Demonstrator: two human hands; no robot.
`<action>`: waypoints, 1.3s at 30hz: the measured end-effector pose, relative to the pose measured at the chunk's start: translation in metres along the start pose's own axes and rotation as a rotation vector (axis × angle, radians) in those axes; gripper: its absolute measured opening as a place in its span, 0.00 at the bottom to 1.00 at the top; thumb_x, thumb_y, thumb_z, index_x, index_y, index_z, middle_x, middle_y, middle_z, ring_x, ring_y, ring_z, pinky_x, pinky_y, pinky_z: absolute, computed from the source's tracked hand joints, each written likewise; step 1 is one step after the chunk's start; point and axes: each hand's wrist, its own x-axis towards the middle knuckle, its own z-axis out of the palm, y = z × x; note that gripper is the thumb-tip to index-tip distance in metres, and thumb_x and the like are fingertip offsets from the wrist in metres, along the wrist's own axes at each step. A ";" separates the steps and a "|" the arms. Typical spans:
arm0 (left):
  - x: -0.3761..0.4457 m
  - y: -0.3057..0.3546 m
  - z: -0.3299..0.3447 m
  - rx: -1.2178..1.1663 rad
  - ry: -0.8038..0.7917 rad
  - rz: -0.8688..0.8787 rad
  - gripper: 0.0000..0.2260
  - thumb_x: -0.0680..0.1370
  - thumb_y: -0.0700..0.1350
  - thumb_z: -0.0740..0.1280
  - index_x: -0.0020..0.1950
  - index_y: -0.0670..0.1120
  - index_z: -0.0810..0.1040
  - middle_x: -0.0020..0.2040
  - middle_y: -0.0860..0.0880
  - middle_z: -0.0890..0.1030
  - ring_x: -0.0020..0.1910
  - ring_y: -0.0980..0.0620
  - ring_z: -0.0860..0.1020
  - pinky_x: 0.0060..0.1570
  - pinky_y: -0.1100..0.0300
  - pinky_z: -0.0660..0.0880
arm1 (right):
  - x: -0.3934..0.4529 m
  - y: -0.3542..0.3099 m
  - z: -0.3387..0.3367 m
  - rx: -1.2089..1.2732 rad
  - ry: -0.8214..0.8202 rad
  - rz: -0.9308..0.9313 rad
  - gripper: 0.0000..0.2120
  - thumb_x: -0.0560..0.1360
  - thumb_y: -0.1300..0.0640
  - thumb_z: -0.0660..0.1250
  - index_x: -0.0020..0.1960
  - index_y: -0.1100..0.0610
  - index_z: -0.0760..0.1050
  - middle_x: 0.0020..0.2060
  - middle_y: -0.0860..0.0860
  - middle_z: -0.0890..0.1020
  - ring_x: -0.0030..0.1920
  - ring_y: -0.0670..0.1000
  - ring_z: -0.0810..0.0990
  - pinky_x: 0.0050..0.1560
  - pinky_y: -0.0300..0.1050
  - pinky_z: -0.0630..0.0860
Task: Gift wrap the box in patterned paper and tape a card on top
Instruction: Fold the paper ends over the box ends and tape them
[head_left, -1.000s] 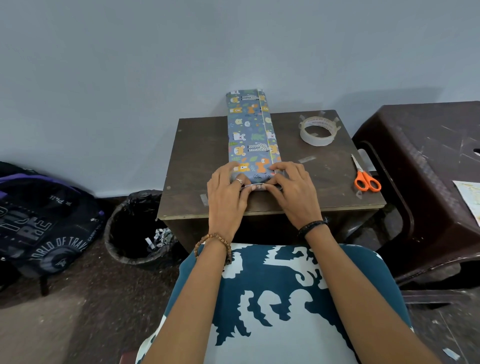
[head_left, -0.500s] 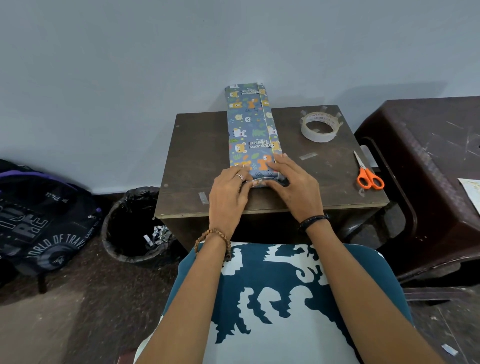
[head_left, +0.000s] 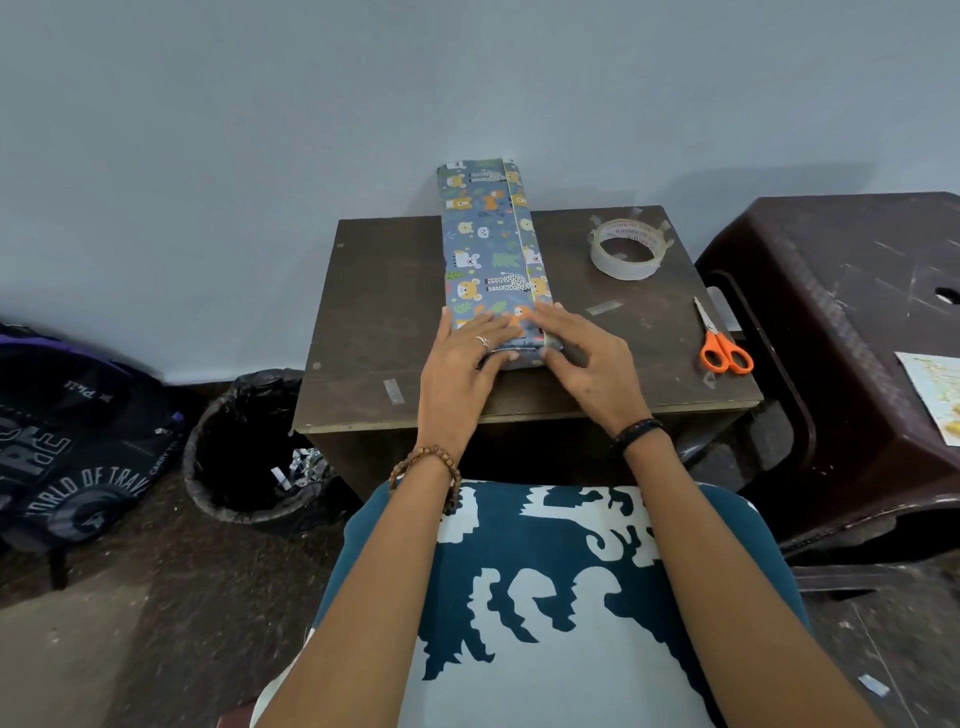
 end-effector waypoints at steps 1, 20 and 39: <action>0.000 0.001 0.001 -0.031 0.022 -0.009 0.12 0.73 0.38 0.70 0.55 0.45 0.81 0.56 0.48 0.82 0.61 0.54 0.75 0.72 0.68 0.48 | 0.000 -0.002 -0.003 0.135 -0.016 0.078 0.20 0.73 0.69 0.63 0.64 0.59 0.74 0.63 0.52 0.76 0.62 0.36 0.72 0.64 0.28 0.65; -0.001 0.004 0.001 0.015 0.052 -0.019 0.09 0.74 0.39 0.69 0.53 0.46 0.83 0.55 0.49 0.82 0.58 0.55 0.78 0.68 0.62 0.61 | -0.005 0.009 0.004 -0.314 0.017 -0.091 0.17 0.76 0.54 0.65 0.64 0.54 0.74 0.61 0.49 0.76 0.61 0.49 0.74 0.59 0.39 0.70; -0.004 0.000 0.006 0.002 0.067 -0.027 0.13 0.73 0.37 0.71 0.55 0.47 0.82 0.57 0.51 0.81 0.60 0.68 0.69 0.69 0.67 0.56 | 0.094 0.011 -0.033 -0.660 0.126 0.510 0.19 0.78 0.63 0.57 0.69 0.62 0.64 0.66 0.58 0.70 0.59 0.60 0.75 0.51 0.50 0.73</action>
